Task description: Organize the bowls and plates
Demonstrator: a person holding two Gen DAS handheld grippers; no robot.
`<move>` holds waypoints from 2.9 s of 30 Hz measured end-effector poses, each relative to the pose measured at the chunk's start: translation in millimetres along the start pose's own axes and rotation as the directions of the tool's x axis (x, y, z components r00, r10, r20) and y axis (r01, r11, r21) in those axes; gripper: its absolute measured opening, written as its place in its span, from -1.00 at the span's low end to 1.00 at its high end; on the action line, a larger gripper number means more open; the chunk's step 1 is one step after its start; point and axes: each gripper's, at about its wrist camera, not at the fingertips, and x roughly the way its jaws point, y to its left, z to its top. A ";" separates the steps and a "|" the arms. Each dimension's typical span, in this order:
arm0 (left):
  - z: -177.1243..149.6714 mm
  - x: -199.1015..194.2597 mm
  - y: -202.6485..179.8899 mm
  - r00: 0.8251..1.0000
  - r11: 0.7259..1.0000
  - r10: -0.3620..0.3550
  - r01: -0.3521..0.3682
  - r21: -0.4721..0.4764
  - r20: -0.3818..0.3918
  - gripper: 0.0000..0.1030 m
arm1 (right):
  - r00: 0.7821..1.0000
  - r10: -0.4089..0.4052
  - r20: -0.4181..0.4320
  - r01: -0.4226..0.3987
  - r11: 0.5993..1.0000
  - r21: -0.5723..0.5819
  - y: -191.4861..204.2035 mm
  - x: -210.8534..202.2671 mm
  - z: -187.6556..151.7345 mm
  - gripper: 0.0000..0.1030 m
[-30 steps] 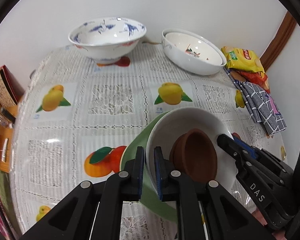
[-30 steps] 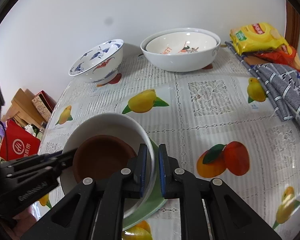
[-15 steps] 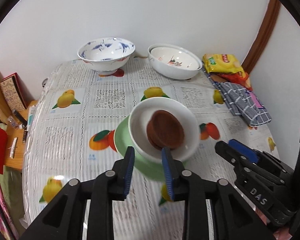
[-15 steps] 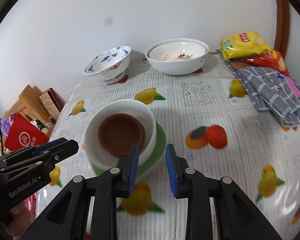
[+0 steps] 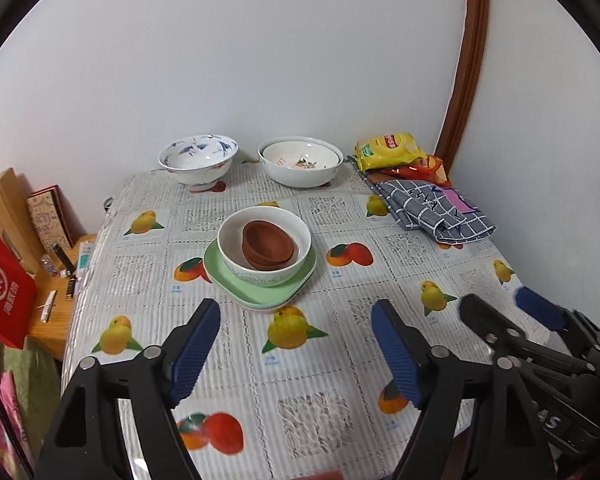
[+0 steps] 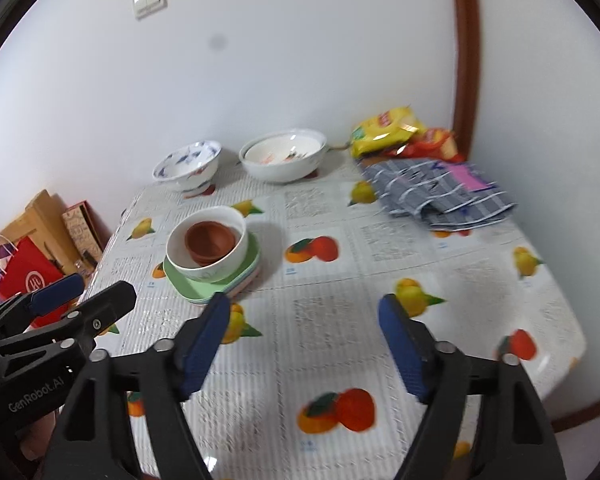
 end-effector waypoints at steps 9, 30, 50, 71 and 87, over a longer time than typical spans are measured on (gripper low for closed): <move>-20.5 -24.1 -12.8 1.000 1.000 0.029 -0.029 -0.008 0.004 0.65 | 0.997 -0.058 0.048 0.058 0.998 -0.011 -15.8 -44.0 -20.5 0.77; -29.9 -46.5 -12.9 0.998 0.999 0.049 -0.049 -0.008 0.029 0.69 | 0.995 -0.073 0.073 0.075 0.997 -0.032 -12.2 -67.8 -31.9 0.77; -31.4 -47.2 -9.1 0.999 0.999 0.044 -0.044 -0.020 0.028 0.70 | 0.994 -0.067 0.082 0.069 0.997 -0.025 -9.7 -72.3 -32.1 0.77; -31.9 -46.1 -9.1 0.999 0.999 0.043 -0.042 -0.022 0.029 0.70 | 0.994 -0.068 0.085 0.069 0.997 -0.018 -10.9 -74.8 -33.1 0.77; -31.7 -46.7 -9.3 0.999 0.999 0.039 -0.039 -0.015 0.038 0.70 | 0.994 -0.068 0.085 0.069 0.997 -0.017 -8.3 -73.1 -31.8 0.77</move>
